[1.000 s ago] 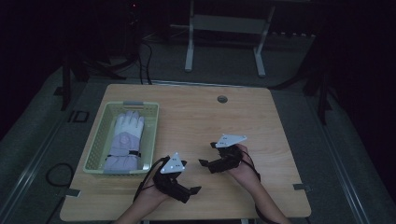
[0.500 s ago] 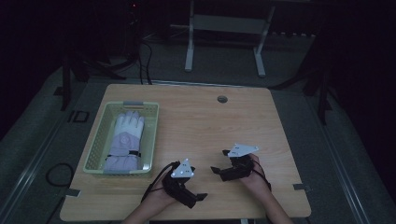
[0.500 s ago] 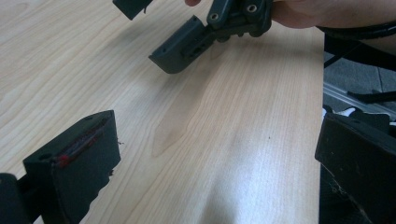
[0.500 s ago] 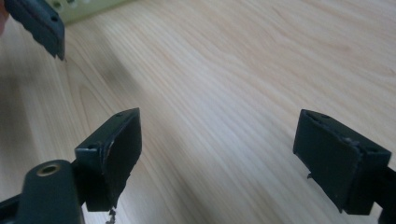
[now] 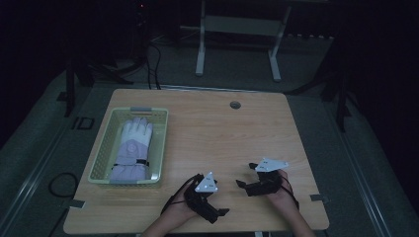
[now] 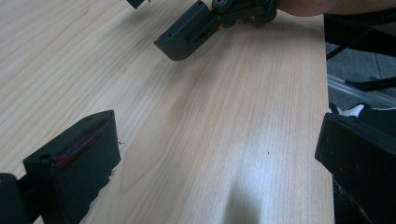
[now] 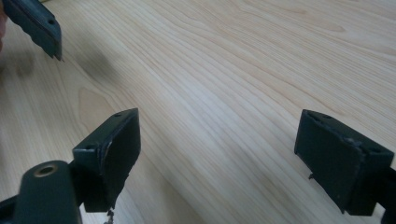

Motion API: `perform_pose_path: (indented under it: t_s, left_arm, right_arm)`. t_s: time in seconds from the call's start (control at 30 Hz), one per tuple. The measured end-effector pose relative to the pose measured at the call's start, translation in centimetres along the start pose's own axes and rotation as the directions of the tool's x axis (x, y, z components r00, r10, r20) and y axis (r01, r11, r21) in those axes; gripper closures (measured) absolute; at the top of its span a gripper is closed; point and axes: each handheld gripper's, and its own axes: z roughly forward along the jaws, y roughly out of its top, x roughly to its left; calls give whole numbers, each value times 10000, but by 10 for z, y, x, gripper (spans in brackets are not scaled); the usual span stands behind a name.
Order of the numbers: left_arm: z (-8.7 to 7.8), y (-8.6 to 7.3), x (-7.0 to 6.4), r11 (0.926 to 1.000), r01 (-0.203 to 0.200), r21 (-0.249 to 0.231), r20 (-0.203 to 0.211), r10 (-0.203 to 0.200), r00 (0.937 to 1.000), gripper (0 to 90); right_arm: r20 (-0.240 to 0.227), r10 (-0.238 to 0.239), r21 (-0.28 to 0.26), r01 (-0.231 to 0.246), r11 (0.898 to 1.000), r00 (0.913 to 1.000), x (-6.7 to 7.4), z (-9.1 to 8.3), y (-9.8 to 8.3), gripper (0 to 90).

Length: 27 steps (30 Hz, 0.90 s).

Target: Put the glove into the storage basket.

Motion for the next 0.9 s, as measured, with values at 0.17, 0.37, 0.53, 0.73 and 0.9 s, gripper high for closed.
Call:
perform_pose_path:
  t_s: [0.17,0.37,0.53,0.73,0.9]
  left_arm:
    - [2,0,-3,9996,-112,-259,-13,111,9999,1]
    - [1,-6,-5,9991,-307,-278,39,308,9995,1]
    - [4,-13,-5,9994,-333,-53,195,334,9992,1]
    - [4,-15,-3,9995,-297,-138,285,301,9991,1]
    - [3,-16,-1,9997,-102,-213,358,109,9993,1]
  right_arm:
    - [201,147,-205,-142,9997,9997,-5,-5,-9,141]
    - [338,175,-318,-165,9994,9993,-7,-7,-14,139]
    - [532,33,-275,-18,9996,9986,-7,-5,-14,139]
    - [604,77,-208,-64,9998,9981,-7,-4,-14,140]
    - [589,94,-222,-81,9997,9982,-8,-4,-14,141]
